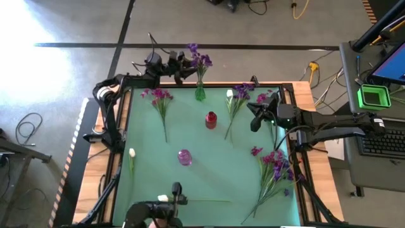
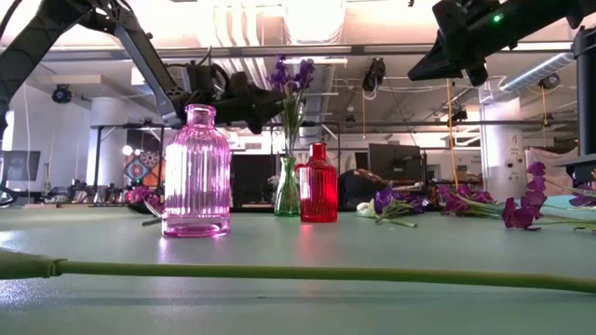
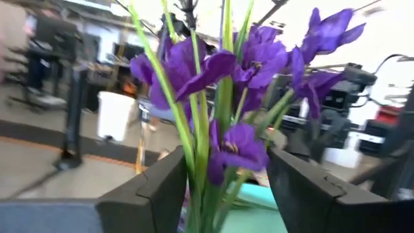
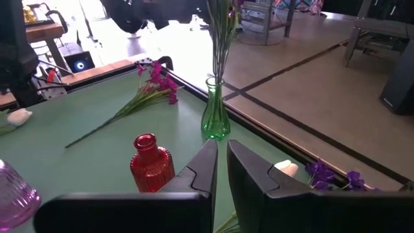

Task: Sort flowers into vase by color
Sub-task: Put the left purple flower into the green vase, then put the right pink flower into the red vase

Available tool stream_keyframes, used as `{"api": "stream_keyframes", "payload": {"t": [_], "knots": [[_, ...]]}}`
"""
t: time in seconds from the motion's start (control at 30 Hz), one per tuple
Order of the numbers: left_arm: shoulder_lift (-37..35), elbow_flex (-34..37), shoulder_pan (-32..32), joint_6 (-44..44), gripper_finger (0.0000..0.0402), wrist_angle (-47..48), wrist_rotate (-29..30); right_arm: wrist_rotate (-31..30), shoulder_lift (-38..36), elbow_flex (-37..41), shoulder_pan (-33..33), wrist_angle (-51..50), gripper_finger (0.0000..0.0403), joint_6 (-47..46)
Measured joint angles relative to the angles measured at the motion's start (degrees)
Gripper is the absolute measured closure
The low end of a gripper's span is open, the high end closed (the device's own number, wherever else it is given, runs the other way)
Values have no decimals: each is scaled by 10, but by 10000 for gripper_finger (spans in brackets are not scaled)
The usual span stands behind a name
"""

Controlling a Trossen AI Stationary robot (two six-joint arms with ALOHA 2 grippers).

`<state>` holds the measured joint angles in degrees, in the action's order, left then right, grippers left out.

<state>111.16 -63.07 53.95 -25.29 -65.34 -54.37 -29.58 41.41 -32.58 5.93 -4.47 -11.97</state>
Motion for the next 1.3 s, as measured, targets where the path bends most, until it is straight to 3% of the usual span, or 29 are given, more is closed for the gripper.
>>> {"api": "stream_keyframes", "payload": {"t": [0.17, 0.37, 0.5, 0.67, 0.83, 0.9, 1.0, 1.07, 1.17, 1.3], "knots": [[0, 0, 27, -82, 179, 4, -77, 0, 0, 0, 0, 0, 374, 0], [-2, 0, 59, -183, 176, 3, -232, 0, 0, 0, 0, 0, 374, -1], [-5, 4, 74, -245, 183, 3, -274, 15, 0, 0, 0, -3, 374, -30], [-18, 10, 72, -247, 201, 2, -283, 101, 8, 0, 0, -2, 374, -93], [-45, 10, 71, -243, 224, 1, -274, 105, 19, 0, 0, -21, 374, -158], [-59, 10, 66, -230, 234, 1, -237, 115, 27, 0, 0, -25, 374, -168], [-79, 11, 35, -197, 246, 0, -136, 127, 41, -14, 1, -24, 374, -170], [-89, 11, -2, -177, 251, 1, -110, 131, 55, -32, 1, -19, 374, -170], [-111, 13, -47, -172, 257, 5, -116, 131, 79, -63, 1, -26, 374, -170], [-157, 25, -63, -179, 270, 40, -131, 133, 107, -110, 1, -75, 374, -180]]}}
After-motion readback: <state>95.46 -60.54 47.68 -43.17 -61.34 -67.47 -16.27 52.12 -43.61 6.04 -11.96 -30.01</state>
